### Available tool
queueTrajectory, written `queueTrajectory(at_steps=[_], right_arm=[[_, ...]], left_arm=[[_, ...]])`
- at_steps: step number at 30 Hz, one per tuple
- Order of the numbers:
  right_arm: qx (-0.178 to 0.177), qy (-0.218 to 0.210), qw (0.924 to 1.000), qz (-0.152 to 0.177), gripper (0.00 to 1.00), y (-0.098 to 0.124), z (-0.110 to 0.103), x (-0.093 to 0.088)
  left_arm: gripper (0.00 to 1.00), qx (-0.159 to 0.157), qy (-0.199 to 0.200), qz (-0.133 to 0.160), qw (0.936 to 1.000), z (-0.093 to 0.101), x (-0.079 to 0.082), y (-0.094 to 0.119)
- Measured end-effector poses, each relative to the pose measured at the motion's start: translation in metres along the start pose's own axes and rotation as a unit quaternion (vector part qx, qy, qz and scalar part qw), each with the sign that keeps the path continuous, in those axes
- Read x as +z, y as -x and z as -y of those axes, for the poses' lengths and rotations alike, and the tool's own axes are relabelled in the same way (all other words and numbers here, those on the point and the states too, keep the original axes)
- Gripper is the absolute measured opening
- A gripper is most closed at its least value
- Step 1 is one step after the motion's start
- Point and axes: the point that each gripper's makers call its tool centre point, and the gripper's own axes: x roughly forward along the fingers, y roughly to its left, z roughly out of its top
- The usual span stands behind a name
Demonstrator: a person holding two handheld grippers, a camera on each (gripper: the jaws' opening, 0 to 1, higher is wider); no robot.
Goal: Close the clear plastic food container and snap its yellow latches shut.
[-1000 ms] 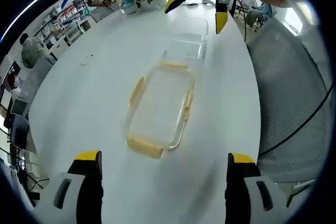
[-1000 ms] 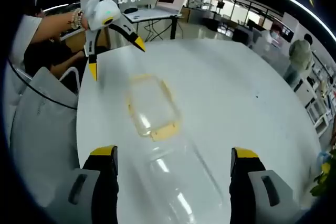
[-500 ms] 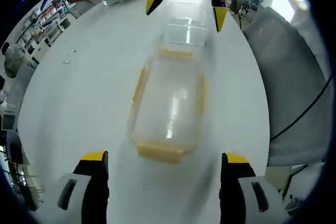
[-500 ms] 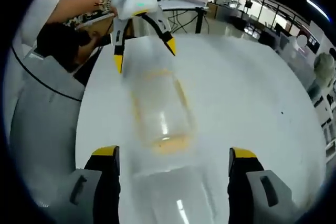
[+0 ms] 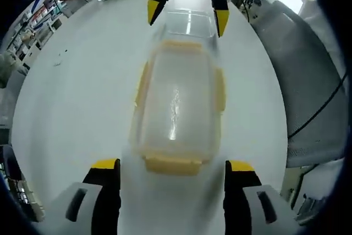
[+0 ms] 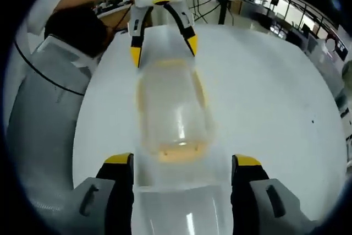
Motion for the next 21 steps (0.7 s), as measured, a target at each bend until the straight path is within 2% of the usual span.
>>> queueTrajectory(at_steps=[5,8,11,15,21], right_arm=[[0.016,0.019,0.9997,-0.005,0.66,-0.009,-0.003,0.000],[0.028,0.027,0.9992,-0.006,0.61,-0.013,-0.007,0.002],[0.031,0.040,0.9986,-0.014,0.54,-0.017,-0.007,0.001],[0.035,0.044,0.9982,-0.020,0.55,-0.022,-0.008,0.000],[0.037,0.059,0.9971,-0.031,0.47,-0.024,-0.007,-0.002]], left_arm=[[0.72,-0.006,-0.002,-0.002,1.0000,0.001,-0.001,-0.002],[0.66,-0.016,-0.006,-0.002,0.9999,0.003,0.000,-0.003],[0.63,-0.018,-0.006,-0.001,0.9998,0.003,0.001,-0.004],[0.63,-0.020,0.000,-0.003,0.9998,0.003,0.000,-0.005],[0.58,-0.026,-0.005,-0.004,0.9996,0.003,-0.001,-0.006]])
